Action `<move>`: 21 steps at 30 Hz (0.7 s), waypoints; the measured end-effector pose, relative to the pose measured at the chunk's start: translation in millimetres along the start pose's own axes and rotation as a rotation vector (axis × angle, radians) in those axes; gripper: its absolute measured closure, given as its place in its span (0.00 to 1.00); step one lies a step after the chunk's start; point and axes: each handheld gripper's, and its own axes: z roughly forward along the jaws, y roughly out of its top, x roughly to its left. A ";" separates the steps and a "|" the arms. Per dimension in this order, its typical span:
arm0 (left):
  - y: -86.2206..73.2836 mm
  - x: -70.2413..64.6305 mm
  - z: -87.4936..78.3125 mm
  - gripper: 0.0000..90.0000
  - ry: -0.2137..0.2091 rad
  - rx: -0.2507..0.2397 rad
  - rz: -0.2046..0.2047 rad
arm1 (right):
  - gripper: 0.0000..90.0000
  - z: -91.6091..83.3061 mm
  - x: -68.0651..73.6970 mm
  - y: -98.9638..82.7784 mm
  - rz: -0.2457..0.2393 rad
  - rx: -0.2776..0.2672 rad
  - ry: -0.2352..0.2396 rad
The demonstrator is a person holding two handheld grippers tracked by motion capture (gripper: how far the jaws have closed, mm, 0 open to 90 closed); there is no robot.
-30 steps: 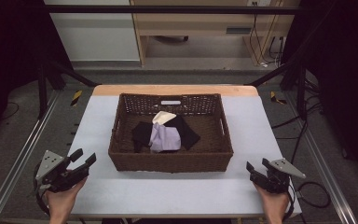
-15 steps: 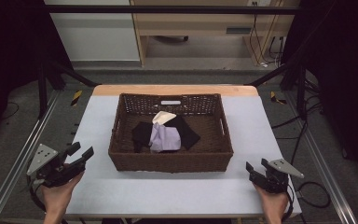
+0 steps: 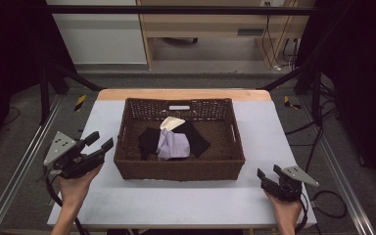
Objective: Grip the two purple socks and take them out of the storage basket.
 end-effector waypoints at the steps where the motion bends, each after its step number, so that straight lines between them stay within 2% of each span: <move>1: 2.2 -3.3 4.9 0.48 -0.006 0.003 0.008 | 0.38 0.2 0.3 -0.3 -0.005 0.002 0.000; 10: 17.9 -22.2 40.4 0.49 -0.040 0.047 0.050 | 0.37 0.9 2.4 -1.1 -0.018 0.007 -0.020; 14: 24.6 -27.0 57.2 0.50 -0.059 0.042 0.026 | 0.37 1.4 3.4 -1.1 -0.028 0.013 -0.024; 18: 25.5 -30.5 71.7 0.50 -0.047 0.048 0.036 | 0.37 1.0 4.0 -1.2 -0.034 0.012 -0.026; 21: 25.3 -31.7 83.5 0.51 -0.048 0.056 0.024 | 0.36 1.3 4.3 -1.2 -0.034 0.013 -0.025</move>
